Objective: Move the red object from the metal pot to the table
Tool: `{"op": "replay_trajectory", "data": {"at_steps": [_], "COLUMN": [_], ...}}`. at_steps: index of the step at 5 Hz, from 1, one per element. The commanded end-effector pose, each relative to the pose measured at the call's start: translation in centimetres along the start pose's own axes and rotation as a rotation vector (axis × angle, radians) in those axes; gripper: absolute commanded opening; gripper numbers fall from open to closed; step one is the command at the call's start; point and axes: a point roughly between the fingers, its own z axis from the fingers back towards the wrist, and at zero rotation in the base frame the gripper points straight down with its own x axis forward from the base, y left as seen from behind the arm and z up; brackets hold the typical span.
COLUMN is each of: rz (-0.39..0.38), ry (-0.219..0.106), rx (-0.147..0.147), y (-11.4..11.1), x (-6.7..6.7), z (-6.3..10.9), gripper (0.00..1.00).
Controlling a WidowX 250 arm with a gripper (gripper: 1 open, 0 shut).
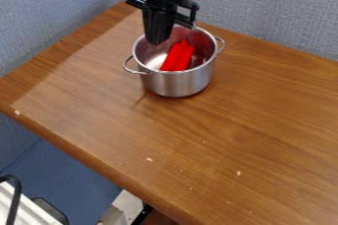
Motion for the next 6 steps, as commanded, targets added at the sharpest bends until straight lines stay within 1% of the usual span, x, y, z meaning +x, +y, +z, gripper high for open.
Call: {"op": "replay_trajectory", "data": {"at_steps": [1,2,3,5,6], "rz": [0.029,0.021,-0.022,-0.074,-0.084], "ry": [-0.121,-0.14,-0.143,-0.126,-0.116], "rx": [0.025,0.043,0.04,0.031,0.038], "y": [1.0,0.8,-0.1,-1.1,-1.3], "x": [-0.1,-0.1,0.0,0.9,1.2], "z": [4.1,4.6,4.2,2.4,1.4], "gripper": [1.0,1.0,1.0,1.0,1.0]}}
